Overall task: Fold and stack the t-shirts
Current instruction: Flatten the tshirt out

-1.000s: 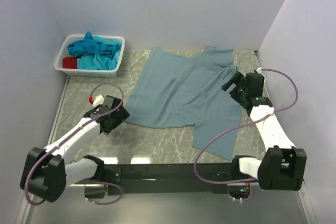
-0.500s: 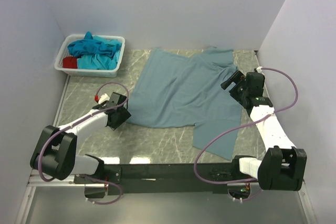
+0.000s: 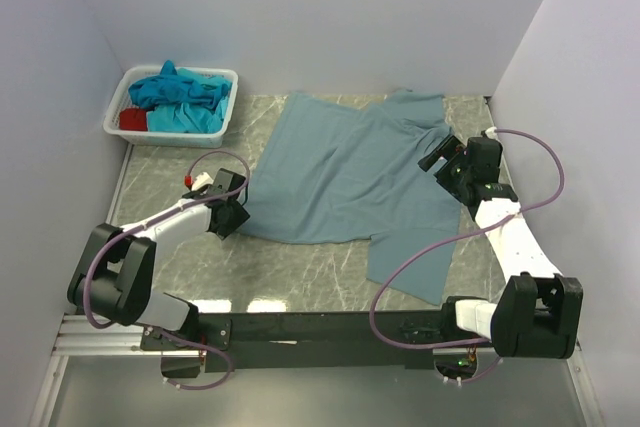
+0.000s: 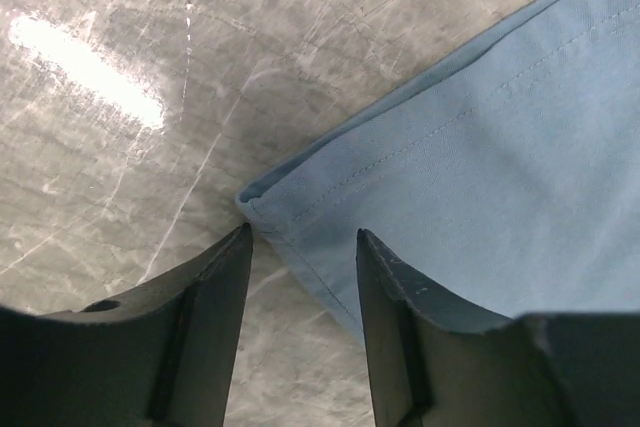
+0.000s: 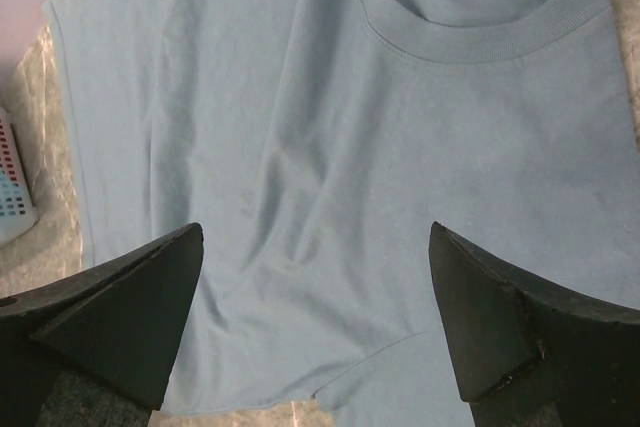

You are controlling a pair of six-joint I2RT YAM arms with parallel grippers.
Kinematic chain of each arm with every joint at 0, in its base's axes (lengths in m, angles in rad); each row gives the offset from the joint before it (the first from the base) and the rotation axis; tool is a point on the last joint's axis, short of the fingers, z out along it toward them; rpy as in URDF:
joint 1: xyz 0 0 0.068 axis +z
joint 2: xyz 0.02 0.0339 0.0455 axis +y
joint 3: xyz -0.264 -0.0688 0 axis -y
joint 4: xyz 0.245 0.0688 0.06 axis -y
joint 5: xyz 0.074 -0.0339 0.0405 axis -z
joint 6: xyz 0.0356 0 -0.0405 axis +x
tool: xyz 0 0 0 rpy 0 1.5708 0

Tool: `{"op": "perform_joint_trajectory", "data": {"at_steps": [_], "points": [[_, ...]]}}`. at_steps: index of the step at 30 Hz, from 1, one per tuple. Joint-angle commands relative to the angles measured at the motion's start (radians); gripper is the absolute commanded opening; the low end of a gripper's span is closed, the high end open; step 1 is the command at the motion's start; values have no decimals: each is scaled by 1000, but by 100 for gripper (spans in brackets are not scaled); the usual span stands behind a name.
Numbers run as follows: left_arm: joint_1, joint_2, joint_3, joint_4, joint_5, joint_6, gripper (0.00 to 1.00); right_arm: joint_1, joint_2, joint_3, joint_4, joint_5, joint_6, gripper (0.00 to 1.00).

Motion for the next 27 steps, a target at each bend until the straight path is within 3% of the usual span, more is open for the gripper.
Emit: {"op": "perform_joint_trajectory", "data": {"at_steps": [1, 2, 3, 7, 8, 15, 22, 27], "points": [[3, 4, 13, 7, 1, -9, 49, 8, 5, 15, 30, 5, 3, 100], [4, -4, 7, 17, 31, -3, 41, 6, 11, 15, 32, 3, 3, 100], [7, -5, 2, 55, 56, 41, 27, 8, 13, 16, 32, 3, 1, 100], [20, 19, 10, 51, 82, 38, 12, 11, 24, 16, 32, -3, 0, 100], [21, 44, 16, 51, 91, 43, 1, 14, 22, 16, 30, -4, 0, 100], [21, 59, 21, 53, 110, 50, 0, 52, -10, -16, -40, 22, -43, 100], [23, -57, -44, 68, 49, 149, 0, 295, -8, -10, -295, 223, -85, 100], [23, -114, -37, 22, 41, 208, 0, 391, -51, -49, -447, 226, -19, 100]]}}
